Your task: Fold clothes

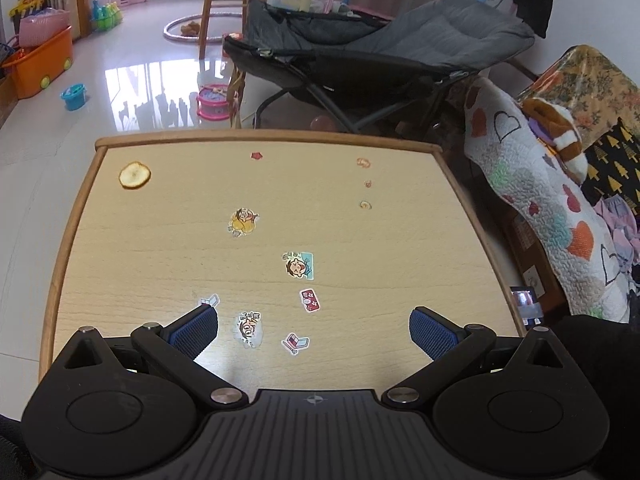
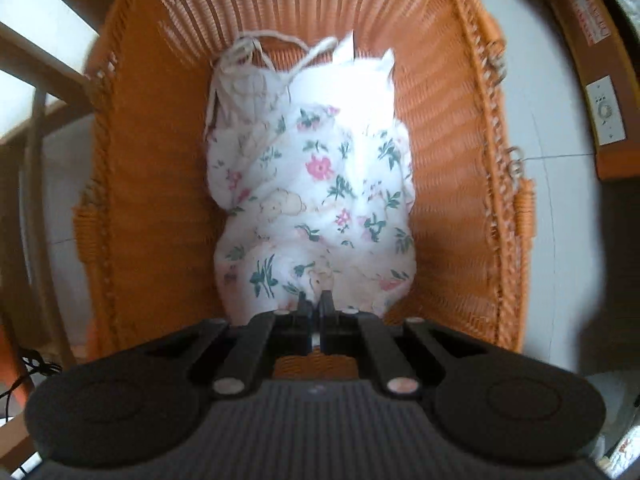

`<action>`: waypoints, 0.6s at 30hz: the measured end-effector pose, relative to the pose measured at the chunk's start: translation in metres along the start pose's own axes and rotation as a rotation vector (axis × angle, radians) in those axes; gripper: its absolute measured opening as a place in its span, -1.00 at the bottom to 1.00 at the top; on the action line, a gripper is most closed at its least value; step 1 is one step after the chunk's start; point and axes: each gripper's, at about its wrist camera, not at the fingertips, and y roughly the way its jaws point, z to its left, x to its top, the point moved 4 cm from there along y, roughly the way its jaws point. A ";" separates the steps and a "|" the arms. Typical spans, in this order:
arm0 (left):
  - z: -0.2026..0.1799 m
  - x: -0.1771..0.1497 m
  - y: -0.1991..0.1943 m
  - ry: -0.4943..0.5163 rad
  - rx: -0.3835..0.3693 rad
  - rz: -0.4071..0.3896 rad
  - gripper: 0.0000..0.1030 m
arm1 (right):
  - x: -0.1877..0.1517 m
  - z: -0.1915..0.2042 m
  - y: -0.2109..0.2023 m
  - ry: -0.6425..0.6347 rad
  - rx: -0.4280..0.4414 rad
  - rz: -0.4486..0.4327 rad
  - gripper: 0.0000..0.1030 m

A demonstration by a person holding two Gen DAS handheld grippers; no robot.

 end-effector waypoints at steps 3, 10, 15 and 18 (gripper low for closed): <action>0.000 -0.002 -0.010 -0.004 -0.011 -0.013 0.99 | 0.000 0.000 -0.021 -0.002 0.002 -0.031 -0.94; 0.003 -0.007 -0.031 -0.014 -0.026 -0.044 0.99 | -0.003 0.002 -0.068 -0.024 -0.003 -0.112 -0.94; 0.005 -0.013 -0.043 -0.019 -0.044 -0.049 0.99 | -0.007 0.003 -0.094 -0.026 -0.004 -0.144 -0.94; 0.007 -0.017 -0.048 -0.009 -0.035 -0.045 0.99 | -0.010 0.005 -0.108 -0.036 -0.002 -0.166 -0.94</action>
